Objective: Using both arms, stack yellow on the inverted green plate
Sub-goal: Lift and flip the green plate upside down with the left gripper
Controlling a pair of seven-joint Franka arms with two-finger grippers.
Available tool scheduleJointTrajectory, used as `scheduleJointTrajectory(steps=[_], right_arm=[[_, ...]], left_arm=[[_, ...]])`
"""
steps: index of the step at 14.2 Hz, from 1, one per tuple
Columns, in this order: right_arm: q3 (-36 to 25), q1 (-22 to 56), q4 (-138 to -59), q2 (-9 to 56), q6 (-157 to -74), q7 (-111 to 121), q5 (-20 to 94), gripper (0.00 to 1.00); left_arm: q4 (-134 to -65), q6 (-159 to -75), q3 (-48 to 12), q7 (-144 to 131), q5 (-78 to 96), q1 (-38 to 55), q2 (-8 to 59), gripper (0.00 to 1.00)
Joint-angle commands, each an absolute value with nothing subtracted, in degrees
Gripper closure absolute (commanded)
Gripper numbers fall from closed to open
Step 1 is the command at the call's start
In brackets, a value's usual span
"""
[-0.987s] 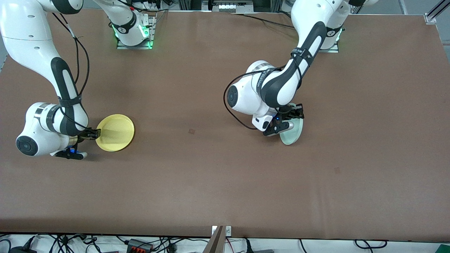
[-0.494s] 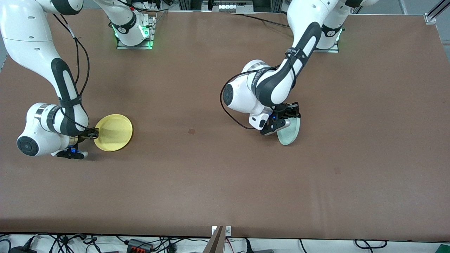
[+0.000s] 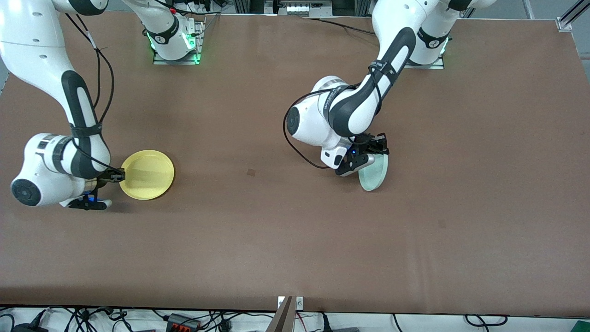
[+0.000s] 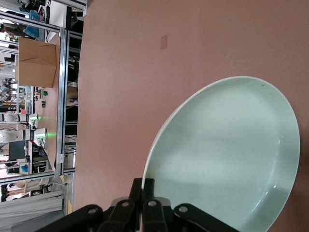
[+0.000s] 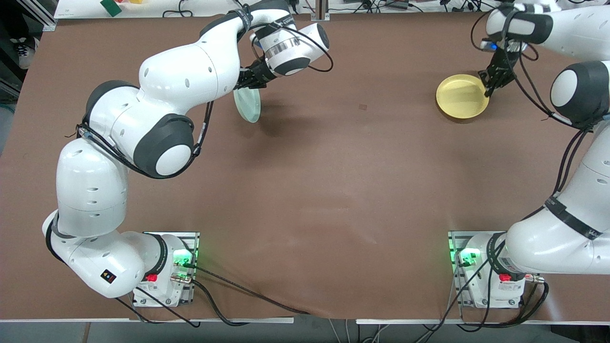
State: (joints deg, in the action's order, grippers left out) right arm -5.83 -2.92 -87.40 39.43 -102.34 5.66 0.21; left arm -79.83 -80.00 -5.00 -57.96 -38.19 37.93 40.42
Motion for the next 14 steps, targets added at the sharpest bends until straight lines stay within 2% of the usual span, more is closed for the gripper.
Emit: scheduleJointTrajectory(steps=[1, 3, 6, 11, 12, 14], right_arm=[[-5.4, -2.9, -82.9, 35.2, -95.8, 8.3, -1.8, 1.00], [-5.3, -1.0, -81.7, 33.8, -94.8, 8.4, -3.9, 1.00], [-5.3, 6.3, -81.7, 32.7, -94.8, 7.5, -9.7, 1.00], [-5.4, 12.4, -81.2, 31.9, -94.8, 5.9, -9.6, 1.00], [-5.4, 13.1, -81.2, 31.9, -94.8, 6.0, -9.8, 1.00], [-5.6, 14.4, -81.2, 31.8, -94.8, 6.0, -9.9, 1.00]], left_arm=[[-77.9, -78.7, -4.7, -60.0, -39.5, 40.4, 41.4, 0.99], [-78.0, -78.7, -4.7, -62.3, -39.6, 41.1, 42.8, 0.99], [-78.0, -78.7, -4.7, -63.6, -39.6, 42.6, 43.5, 0.99], [-78.1, -79.2, -4.7, -68.9, -41.1, 44.5, 46.4, 0.99], [-78.0, -79.2, -4.7, -68.8, -41.0, 44.5, 46.3, 0.93], [-77.6, -79.5, -4.9, -68.2, -41.0, 44.9, 46.1, 0.62]])
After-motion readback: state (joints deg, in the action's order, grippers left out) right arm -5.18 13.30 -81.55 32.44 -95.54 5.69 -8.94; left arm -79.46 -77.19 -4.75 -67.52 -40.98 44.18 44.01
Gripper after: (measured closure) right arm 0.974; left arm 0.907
